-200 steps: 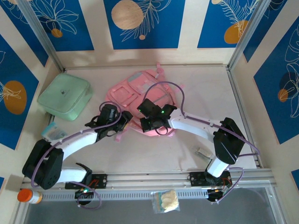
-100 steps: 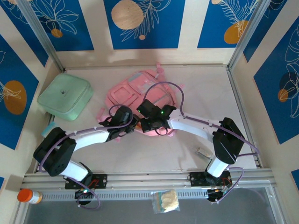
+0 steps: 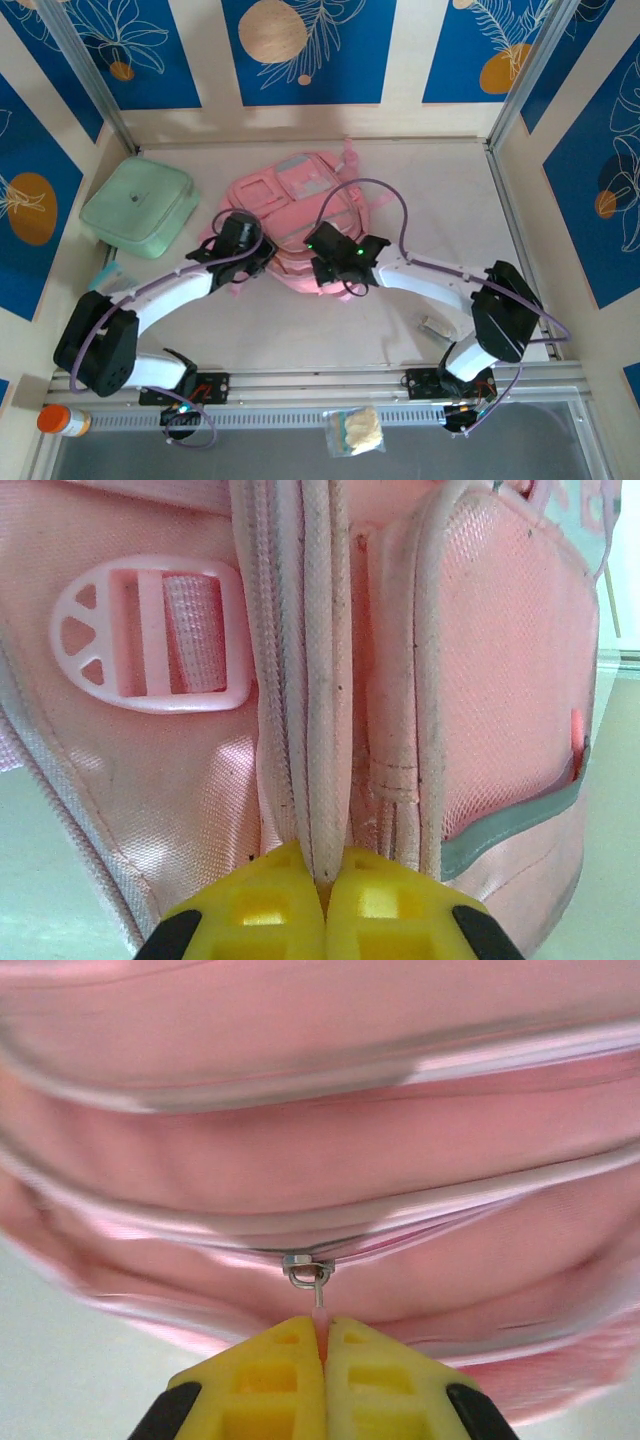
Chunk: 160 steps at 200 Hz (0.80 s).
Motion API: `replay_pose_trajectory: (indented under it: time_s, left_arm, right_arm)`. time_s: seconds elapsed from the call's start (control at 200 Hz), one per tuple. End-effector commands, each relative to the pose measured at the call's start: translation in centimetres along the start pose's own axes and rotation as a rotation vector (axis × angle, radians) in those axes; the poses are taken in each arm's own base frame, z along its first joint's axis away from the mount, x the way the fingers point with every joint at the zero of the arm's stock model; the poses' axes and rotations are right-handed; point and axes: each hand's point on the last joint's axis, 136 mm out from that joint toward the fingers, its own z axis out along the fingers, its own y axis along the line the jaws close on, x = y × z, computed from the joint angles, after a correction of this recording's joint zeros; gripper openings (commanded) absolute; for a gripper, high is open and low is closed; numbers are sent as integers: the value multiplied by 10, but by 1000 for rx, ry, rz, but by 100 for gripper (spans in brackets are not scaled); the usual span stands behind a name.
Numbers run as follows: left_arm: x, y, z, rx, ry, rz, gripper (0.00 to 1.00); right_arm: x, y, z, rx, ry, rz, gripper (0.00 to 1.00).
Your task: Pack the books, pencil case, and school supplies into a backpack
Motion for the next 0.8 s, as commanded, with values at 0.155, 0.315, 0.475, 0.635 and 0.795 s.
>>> replay_pose_trajectory:
  time_s: [0.155, 0.315, 0.475, 0.635, 0.795]
  left_arm:
    - [-60, -33, -30, 49, -92, 156, 0]
    - [-84, -43, -12, 79, -21, 192, 0]
    - [-90, -50, 1, 54, 24, 288, 3]
    - [-72, -33, -19, 64, 30, 264, 28]
    - [-23, -42, -30, 241, 83, 91, 34]
  right_arm:
    - [-6, -52, -8, 111, -21, -34, 0]
    - [1, 11, -17, -107, -26, -95, 0]
    - [-5, 45, -3, -205, 3, -49, 0]
    - [-10, 62, 0, -186, -3, -74, 0]
    - [-9, 60, 9, -178, 18, -30, 0]
